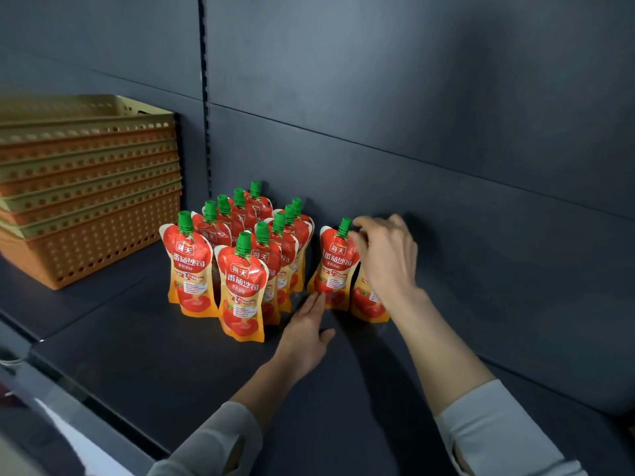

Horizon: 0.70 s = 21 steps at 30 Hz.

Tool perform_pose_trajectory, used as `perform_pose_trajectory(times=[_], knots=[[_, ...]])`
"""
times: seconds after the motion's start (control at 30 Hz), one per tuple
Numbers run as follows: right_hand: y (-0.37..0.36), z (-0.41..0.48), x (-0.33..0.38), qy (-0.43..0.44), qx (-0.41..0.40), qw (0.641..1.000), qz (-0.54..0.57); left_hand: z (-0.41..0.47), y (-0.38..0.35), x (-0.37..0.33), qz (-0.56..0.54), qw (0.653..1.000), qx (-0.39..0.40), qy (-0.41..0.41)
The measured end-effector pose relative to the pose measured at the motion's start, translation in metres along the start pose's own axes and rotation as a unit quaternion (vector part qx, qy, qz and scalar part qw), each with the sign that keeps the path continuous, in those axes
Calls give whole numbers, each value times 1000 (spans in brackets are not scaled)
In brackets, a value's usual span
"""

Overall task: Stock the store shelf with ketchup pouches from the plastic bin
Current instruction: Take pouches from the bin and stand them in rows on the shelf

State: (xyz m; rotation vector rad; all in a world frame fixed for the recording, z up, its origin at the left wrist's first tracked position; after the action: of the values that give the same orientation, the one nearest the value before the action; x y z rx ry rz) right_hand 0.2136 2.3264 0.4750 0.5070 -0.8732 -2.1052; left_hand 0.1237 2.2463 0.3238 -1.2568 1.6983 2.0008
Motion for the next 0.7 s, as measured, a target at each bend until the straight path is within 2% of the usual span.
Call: perform_pose_trajectory(times=[0.07,0.1,0.2,0.27,0.33,0.53,0.7], knots=[[7,11,8,19,-62,998,7,-15,14,-3,-3,999,-26,-37],[8,19,15,32,-62,997,27,-24,23,-5,-4,997,-51,-61],[-7,44,35,43,26,994,95,-54,58,-7,3,976,-166,-138],[-27,56,44,41,103,990,88,-69,82,-4,-1,956,-239,-170],[-41,64,52,39,147,986,61,-76,103,2,21,943,-282,-173],[-50,81,54,-12,186,982,39,-80,139,13,104,917,-363,-128],[-55,79,52,-44,196,978,50,-70,146,11,182,900,-382,-105]])
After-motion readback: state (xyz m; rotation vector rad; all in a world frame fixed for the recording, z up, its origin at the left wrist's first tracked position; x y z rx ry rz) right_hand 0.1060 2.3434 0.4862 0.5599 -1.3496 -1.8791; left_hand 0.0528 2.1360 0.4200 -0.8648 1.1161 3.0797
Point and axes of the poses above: each hand's wrist, its own z-axis towards the middle knuckle, its own y-axis out of the back of the hand, x = y × z, the point moved 3 cm from there along z, towards the middle knuckle, and after that the axes turned 15 degrees about y, right-handed, at the moved point
